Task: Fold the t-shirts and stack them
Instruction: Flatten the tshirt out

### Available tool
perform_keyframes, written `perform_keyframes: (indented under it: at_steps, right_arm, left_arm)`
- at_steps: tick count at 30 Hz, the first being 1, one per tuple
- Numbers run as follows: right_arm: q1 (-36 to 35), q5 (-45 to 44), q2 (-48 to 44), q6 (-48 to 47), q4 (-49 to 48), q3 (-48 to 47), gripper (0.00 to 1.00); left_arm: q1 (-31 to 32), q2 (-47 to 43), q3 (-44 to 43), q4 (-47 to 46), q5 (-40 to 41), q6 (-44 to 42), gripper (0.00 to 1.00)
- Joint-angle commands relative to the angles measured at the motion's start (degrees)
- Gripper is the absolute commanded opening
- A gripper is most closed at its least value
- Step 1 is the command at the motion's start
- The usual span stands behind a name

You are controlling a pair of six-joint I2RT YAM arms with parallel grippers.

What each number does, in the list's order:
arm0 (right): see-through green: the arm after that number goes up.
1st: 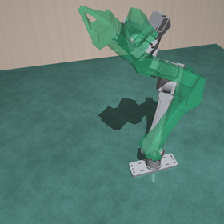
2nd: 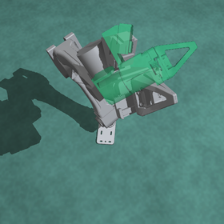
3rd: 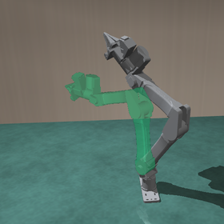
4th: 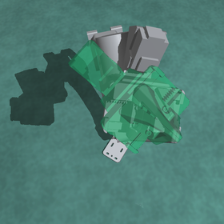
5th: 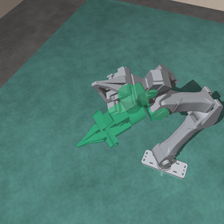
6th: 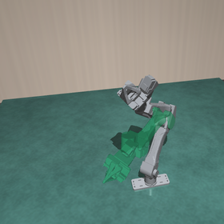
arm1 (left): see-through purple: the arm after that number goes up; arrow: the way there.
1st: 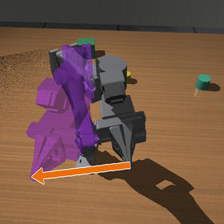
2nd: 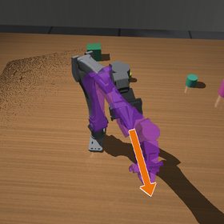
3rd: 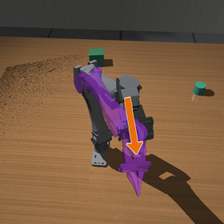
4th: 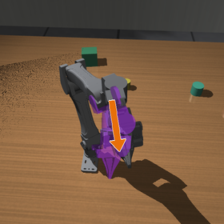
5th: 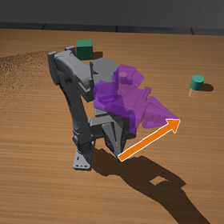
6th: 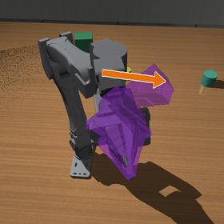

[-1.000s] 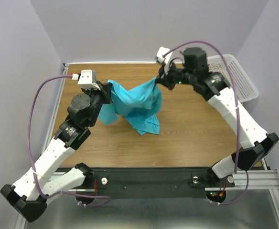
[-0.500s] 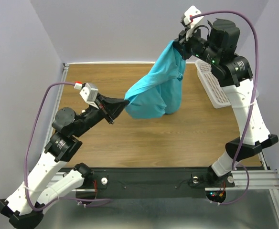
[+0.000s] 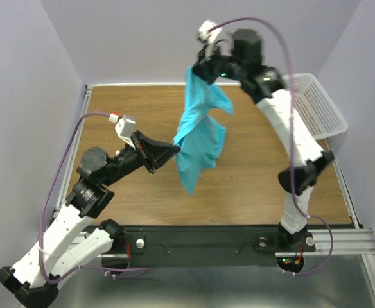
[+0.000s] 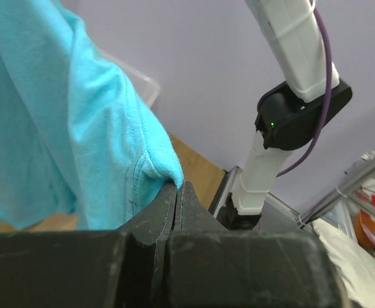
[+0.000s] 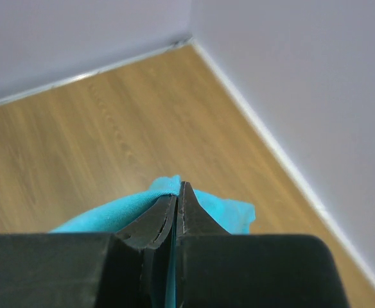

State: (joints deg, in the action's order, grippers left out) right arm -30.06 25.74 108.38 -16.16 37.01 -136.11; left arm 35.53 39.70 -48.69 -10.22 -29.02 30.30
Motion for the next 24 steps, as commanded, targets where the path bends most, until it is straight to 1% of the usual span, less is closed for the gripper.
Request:
perform_keyframes:
  at_steps: [1,2,3,4,5,6,7,8,9,10,11,12,13,14,15,16,17,18,19,20,22,23,24]
  right_arm:
    - [-6.48,-2.88,12.33,4.9,-7.72,-2.48,0.01]
    - [-7.63,-4.1,14.82,5.17,-8.53,-3.79,0.01]
    - [-9.73,-6.38,17.02,5.52,-9.58,-4.07,0.01]
    - [-10.88,-7.62,21.48,6.49,-11.86,-4.16,0.01]
    - [-11.94,-8.59,23.26,6.84,-13.1,-4.16,0.04]
    - [-14.12,-12.43,25.37,7.72,-14.59,-4.07,0.1]
    - [-15.19,-13.68,26.96,8.94,-15.91,-4.07,0.17]
    - [-16.07,-14.3,28.37,10.35,-17.57,-4.07,0.31]
    - [-16.86,-15.09,30.82,11.49,-18.29,-4.07,0.45]
    - [-17.83,-16.84,31.62,13.42,-18.82,-4.51,0.58]
    - [-17.92,-17.29,32.33,14.22,-18.73,-4.95,0.6]
    - [-17.84,-20.0,32.34,14.84,-18.73,-4.86,0.69]
    - [-17.66,-21.33,31.47,14.15,-18.73,-4.34,0.73]
    - [-17.4,-21.86,30.33,13.36,-18.73,-3.47,0.74]
    - [-16.0,-21.17,27.18,12.83,-18.73,-2.33,0.79]
    - [-15.12,-19.86,25.24,12.3,-18.73,-1.01,0.82]
    - [-14.24,-18.54,23.22,10.9,-18.65,3.27,0.85]
    - [-13.28,-15.66,20.58,9.85,-18.73,5.66,0.86]
    - [-11.35,-13.72,16.12,7.66,-18.73,8.9,0.91]
    - [-10.2,-8.82,13.47,6.07,-18.65,15.29,0.91]
    - [-7.48,-5.88,8.98,2.99,-18.65,23.14,0.92]
    - [-6.6,-4.83,4.95,1.67,-18.73,26.31,0.93]
    - [-5.8,-3.95,3.61,1.4,-18.73,32.6,0.93]
  left_arm:
    - [-0.2,-10.22,7.52,7.73,23.64,9.55,0.0]
    - [-0.11,-12.35,8.95,13.59,28.44,12.47,0.0]
    - [-0.11,-14.46,10.44,16.69,33.27,15.63,0.0]
    - [-0.11,-19.0,13.41,19.59,39.85,22.01,0.0]
    - [-0.2,-21.14,14.75,25.8,42.44,25.12,0.0]
    - [-0.2,-23.25,15.89,28.82,44.9,28.63,0.0]
    - [-0.11,-25.18,16.86,31.64,49.19,31.19,0.0]
    - [-0.2,-28.77,18.52,34.62,51.32,37.66,0.0]
    - [-0.11,-30.2,19.24,40.31,53.17,40.94,0.0]
    - [-0.11,-33.0,20.37,42.63,56.32,44.89,0.0]
    - [-0.2,-34.07,20.82,45.09,57.83,45.8,0.0]
    - [-0.2,-35.64,20.91,46.07,60.28,46.68,0.0]
    - [-0.2,-36.01,20.74,46.69,61.52,47.3,0.05]
    - [-0.11,-36.1,20.39,47.04,62.49,46.78,0.13]
    - [-0.11,-36.01,20.04,46.96,64.24,46.25,0.27]
    - [-0.11,-35.58,19.42,46.87,65.04,45.64,0.35]
    - [-0.11,-34.27,18.11,46.78,65.83,45.02,0.41]
    - [-0.11,-33.38,17.4,46.69,66.54,42.93,0.51]
    - [-0.2,-31.72,16.18,46.52,67.68,41.95,0.55]
    - [-0.2,-30.66,15.56,46.26,68.03,40.98,0.61]
    - [-0.11,-29.25,14.76,46.17,68.48,39.4,0.65]
    - [-0.11,-28.03,14.06,46.17,68.3,39.22,0.67]
    - [-0.11,-27.49,13.88,46.51,68.22,39.22,0.68]
